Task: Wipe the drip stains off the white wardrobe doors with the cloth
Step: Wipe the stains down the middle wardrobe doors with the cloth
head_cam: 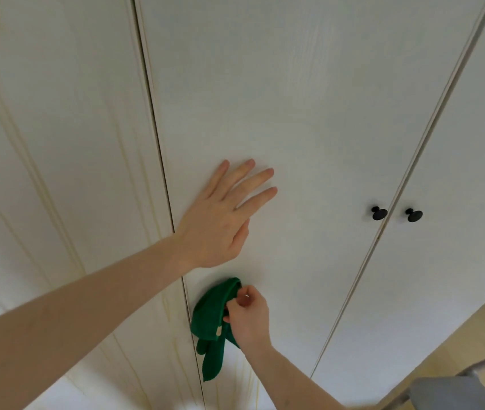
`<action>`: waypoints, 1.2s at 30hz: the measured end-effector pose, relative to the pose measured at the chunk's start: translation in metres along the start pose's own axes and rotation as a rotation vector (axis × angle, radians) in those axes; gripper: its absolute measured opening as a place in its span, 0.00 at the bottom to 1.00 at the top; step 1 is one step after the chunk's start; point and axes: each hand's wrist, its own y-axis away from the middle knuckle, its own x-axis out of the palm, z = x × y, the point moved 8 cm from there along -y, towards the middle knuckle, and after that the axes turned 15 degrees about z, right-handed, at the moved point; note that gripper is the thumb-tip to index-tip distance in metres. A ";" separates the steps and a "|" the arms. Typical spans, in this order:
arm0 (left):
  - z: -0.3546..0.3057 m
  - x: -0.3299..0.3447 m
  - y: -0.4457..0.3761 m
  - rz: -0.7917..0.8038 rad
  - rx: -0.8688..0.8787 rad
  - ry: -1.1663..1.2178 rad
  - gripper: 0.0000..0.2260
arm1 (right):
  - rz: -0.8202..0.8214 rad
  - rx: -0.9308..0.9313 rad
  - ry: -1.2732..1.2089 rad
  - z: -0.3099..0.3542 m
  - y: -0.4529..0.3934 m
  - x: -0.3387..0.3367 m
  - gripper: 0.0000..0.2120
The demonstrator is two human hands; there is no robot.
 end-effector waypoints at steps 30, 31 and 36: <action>-0.039 0.107 0.063 -0.367 -0.278 -0.248 0.29 | 0.006 -0.805 0.302 -0.050 -0.047 -0.072 0.04; -0.035 0.104 0.067 -0.329 -0.301 -0.264 0.30 | -0.017 -0.783 0.295 -0.049 -0.045 -0.084 0.03; -0.002 0.082 0.089 -0.084 -0.422 -0.337 0.38 | -0.209 -0.706 0.312 -0.031 -0.022 -0.155 0.07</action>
